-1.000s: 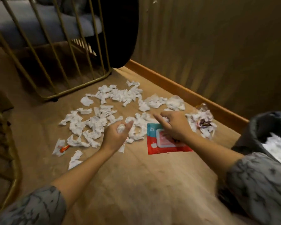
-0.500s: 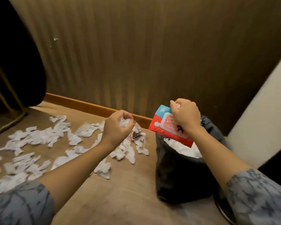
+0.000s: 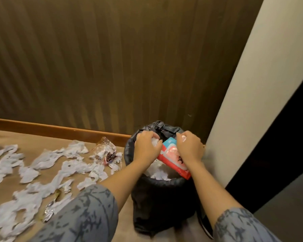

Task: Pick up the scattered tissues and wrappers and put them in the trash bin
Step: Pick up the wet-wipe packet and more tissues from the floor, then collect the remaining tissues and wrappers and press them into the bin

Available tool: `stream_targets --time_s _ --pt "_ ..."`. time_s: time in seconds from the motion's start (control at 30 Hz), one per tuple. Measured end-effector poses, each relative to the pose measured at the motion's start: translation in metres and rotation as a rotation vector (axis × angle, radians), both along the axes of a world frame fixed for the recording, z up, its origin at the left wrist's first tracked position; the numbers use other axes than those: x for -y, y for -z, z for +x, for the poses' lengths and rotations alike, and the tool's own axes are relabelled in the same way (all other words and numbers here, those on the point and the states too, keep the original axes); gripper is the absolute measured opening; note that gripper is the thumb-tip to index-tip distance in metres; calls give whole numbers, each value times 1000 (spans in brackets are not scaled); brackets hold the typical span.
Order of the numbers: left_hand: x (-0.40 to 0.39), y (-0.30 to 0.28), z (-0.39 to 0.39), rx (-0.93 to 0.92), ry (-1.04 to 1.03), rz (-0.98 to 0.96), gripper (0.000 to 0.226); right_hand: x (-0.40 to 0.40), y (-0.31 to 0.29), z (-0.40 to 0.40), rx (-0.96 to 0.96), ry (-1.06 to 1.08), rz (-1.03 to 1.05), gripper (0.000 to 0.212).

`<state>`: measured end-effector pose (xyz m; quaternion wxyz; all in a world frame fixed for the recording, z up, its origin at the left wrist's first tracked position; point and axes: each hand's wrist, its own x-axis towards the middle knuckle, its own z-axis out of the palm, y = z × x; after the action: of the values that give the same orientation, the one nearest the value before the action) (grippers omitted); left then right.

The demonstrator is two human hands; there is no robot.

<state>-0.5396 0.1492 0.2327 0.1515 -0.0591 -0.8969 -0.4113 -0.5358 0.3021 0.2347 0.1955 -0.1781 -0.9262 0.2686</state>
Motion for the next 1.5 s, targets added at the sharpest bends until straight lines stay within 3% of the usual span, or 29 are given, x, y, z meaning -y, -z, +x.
stream_targets --time_s 0.1,0.2,0.37,0.53,0.83,1.03,1.2,1.33,1.5 --pt "9 12 -2 88 70 -287 29 6 10 -7 102 -109 -47 43" --pt "22 11 1 20 111 -332 29 17 12 -14 103 -233 -79 49" --pt "65 -14 11 -9 51 -438 23 58 -11 -7 -106 -365 -342 27" --pt "157 -36 49 43 -85 -426 24 138 -27 19 -133 -671 -511 12" --pt "352 -22 178 179 -379 -487 20 317 -17 72 23 -1373 -257 19" --pt "453 21 262 244 -529 -387 18 435 8 120 114 -1660 -53 18" --pt "523 74 318 274 -647 -323 14 526 52 165 352 -1741 -5 22" --pt "556 135 364 336 -705 -172 14 571 101 196 514 -1646 -43 19" --pt "571 224 420 356 -697 -128 50 607 166 234 636 -1543 -23 27"
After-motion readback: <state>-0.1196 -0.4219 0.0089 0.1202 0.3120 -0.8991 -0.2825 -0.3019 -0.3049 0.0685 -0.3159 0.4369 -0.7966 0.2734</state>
